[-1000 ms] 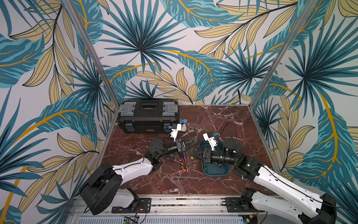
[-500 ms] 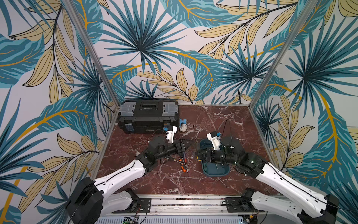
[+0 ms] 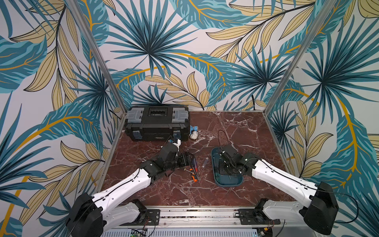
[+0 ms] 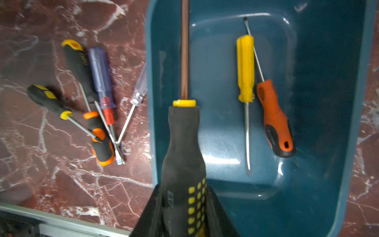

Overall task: Put the screwdriver on the desktop into the storage box
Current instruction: Place the screwdriver in the storage box.

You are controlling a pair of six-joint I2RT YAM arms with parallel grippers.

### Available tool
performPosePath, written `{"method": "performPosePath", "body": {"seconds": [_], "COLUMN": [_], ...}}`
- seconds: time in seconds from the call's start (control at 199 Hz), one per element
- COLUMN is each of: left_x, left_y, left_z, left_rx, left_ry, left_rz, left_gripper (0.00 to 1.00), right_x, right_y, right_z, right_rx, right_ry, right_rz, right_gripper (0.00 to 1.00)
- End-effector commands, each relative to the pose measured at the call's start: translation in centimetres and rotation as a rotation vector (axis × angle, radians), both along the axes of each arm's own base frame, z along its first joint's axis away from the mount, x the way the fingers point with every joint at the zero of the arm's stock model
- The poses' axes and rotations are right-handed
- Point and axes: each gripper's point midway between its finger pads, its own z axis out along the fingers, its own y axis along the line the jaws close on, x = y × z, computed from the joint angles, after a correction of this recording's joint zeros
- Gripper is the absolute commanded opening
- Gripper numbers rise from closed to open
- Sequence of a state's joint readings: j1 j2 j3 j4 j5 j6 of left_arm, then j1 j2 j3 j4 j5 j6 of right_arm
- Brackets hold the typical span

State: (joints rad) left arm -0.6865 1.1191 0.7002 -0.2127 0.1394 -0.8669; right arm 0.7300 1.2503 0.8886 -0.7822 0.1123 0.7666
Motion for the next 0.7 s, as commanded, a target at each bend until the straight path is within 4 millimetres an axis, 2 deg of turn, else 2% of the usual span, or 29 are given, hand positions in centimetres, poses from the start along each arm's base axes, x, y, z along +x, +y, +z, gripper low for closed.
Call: {"method": "performPosePath", "body": {"seconds": [0.0, 0.126, 0.191, 0.236, 0.281, 0.336, 0.442, 0.502, 0.557, 0.628, 0.698], "left_x": [-0.5, -0.6, -0.7, -0.7, -0.7, -0.9, -0.9, -0.5, -0.1, 0.7, 1.5], "left_y": [0.6, 0.0, -0.3, -0.3, -0.4, -0.2, -1.0, -1.9, -2.6, -2.9, -2.5], "left_z": [-2.6, -3.1, -2.9, -2.9, -2.8, -3.3, -3.6, -3.8, -3.9, -4.1, -4.7], "left_rx": [0.067, 0.088, 0.105, 0.119, 0.130, 0.162, 0.193, 0.207, 0.236, 0.305, 0.393], "left_ry": [0.043, 0.055, 0.044, 0.040, 0.033, 0.048, 0.049, 0.051, 0.047, 0.033, 0.044], "left_rz": [-0.001, -0.024, -0.034, -0.036, -0.036, -0.037, -0.057, -0.074, -0.090, -0.084, -0.056], "left_gripper": [0.75, 0.75, 0.75, 0.76, 0.76, 0.76, 0.76, 0.74, 0.70, 0.66, 0.61], "right_x": [-0.4, -0.3, -0.2, -0.2, -0.1, 0.1, 0.2, 0.2, 0.1, 0.1, -0.1], "right_y": [-0.8, -1.4, -1.3, -1.1, -0.9, -0.8, -0.6, -0.4, -0.2, 0.1, 0.4], "right_z": [-1.8, -3.3, -3.6, -3.4, -3.1, -2.5, -1.3, -0.7, 0.0, 0.8, 1.4], "right_rx": [-0.049, -0.108, -0.120, -0.111, -0.102, -0.091, -0.072, -0.066, -0.059, -0.039, -0.013], "right_ry": [0.021, 0.039, 0.047, 0.047, 0.038, 0.019, -0.010, -0.024, -0.038, -0.055, -0.069], "right_rz": [0.010, 0.013, 0.026, 0.033, 0.036, 0.037, 0.035, 0.037, 0.044, 0.046, 0.048], "right_gripper": [0.00, 0.00, 0.17, 0.39, 0.56, 0.63, 0.64, 0.59, 0.50, 0.32, 0.22]}}
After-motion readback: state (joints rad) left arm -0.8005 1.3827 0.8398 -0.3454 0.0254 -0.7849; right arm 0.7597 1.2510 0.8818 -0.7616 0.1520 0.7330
